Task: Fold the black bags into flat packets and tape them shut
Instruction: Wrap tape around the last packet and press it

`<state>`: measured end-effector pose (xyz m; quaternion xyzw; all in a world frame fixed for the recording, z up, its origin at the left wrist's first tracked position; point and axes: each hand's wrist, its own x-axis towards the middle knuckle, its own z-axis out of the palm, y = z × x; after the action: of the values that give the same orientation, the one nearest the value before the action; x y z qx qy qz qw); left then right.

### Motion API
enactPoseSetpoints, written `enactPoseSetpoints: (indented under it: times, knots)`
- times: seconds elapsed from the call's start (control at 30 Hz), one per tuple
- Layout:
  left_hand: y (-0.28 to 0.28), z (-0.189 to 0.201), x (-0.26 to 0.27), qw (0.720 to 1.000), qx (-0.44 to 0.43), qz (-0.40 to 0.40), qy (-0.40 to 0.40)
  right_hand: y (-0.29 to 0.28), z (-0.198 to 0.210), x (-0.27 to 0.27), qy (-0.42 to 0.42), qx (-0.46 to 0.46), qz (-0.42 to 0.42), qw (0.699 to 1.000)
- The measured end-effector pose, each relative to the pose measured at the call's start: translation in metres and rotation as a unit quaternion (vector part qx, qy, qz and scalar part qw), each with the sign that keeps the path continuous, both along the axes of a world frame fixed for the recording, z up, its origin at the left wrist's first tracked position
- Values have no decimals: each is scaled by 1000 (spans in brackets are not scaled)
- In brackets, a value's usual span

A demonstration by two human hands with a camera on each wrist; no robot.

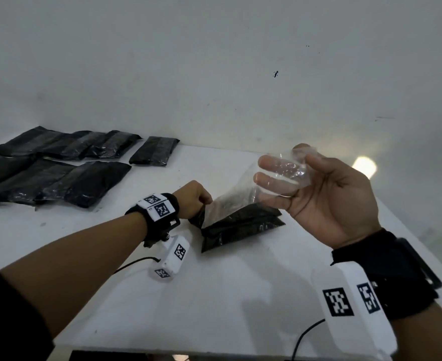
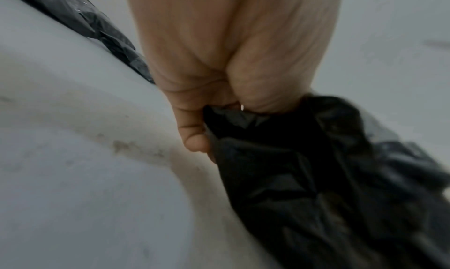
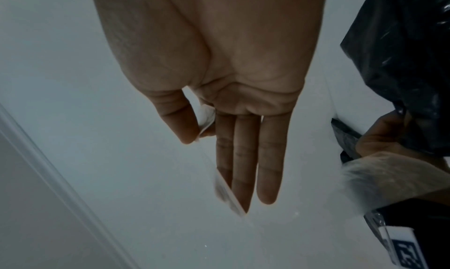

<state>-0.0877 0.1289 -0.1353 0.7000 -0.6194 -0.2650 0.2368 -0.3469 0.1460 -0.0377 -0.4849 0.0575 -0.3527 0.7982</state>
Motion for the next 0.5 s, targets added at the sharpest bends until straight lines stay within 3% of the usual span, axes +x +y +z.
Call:
enactPoseSetpoints:
  times: [0.17,0.27,0.5]
  knots:
    - [-14,2,14,998,-11,49,36,-1,-2,4,36,29,-54,997]
    - [-14,9,17,992,20,64,109,-11,-7,5,92,15,-88,992]
    - [10,25,20,989,-38,32,138,-22,-4,-3,96,39,-105,989]
